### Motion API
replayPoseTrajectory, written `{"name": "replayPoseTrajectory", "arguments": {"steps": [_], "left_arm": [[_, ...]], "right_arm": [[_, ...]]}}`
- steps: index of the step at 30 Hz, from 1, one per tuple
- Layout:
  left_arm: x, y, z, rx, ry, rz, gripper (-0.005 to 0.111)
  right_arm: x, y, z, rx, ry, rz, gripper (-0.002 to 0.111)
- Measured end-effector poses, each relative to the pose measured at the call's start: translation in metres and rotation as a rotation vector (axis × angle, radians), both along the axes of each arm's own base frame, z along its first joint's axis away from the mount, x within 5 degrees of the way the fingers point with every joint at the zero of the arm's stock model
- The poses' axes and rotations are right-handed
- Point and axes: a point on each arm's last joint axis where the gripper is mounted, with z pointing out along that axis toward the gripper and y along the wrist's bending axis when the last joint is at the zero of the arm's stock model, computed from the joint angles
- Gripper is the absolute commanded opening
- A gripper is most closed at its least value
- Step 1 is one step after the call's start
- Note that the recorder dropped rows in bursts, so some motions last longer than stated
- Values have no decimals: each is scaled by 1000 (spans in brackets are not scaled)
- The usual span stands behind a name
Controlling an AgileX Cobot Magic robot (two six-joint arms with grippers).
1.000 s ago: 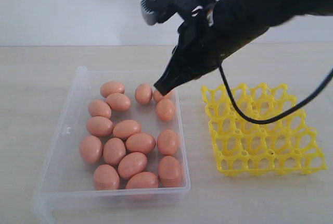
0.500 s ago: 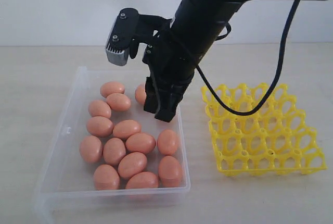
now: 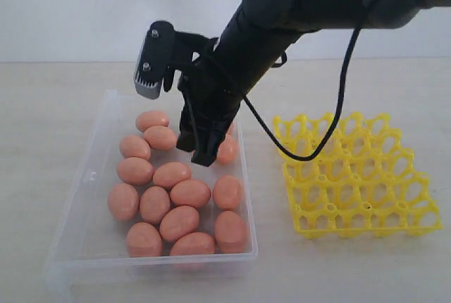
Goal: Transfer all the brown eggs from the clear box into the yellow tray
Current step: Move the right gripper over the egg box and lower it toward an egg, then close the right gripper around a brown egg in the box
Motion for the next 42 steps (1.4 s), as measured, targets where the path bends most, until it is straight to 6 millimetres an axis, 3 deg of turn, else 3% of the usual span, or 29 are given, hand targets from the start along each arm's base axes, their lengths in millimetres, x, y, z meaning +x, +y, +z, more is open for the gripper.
{"name": "replayPoseTrajectory", "arguments": {"steps": [1, 3, 8, 12, 19, 25, 42], "left_arm": [[0, 0, 0, 0, 0, 0, 4], [0, 0, 0, 0, 0, 0, 4], [0, 0, 0, 0, 0, 0, 4], [0, 0, 0, 0, 0, 0, 4], [0, 0, 0, 0, 0, 0, 4], [0, 0, 0, 0, 0, 0, 4], [0, 0, 0, 0, 0, 0, 4]], "right_arm": [[2, 2, -17, -22, 49, -1, 43], [4, 3, -32, -42, 93, 0, 43], [4, 4, -41, -57, 124, 4, 45], [3, 4, -45, -60, 160, -19, 66], [2, 9, -45, -37, 180, -82, 66], [-3, 20, -46, -32, 159, -70, 57], [1, 17, -65, -98, 193, -131, 57]]}}
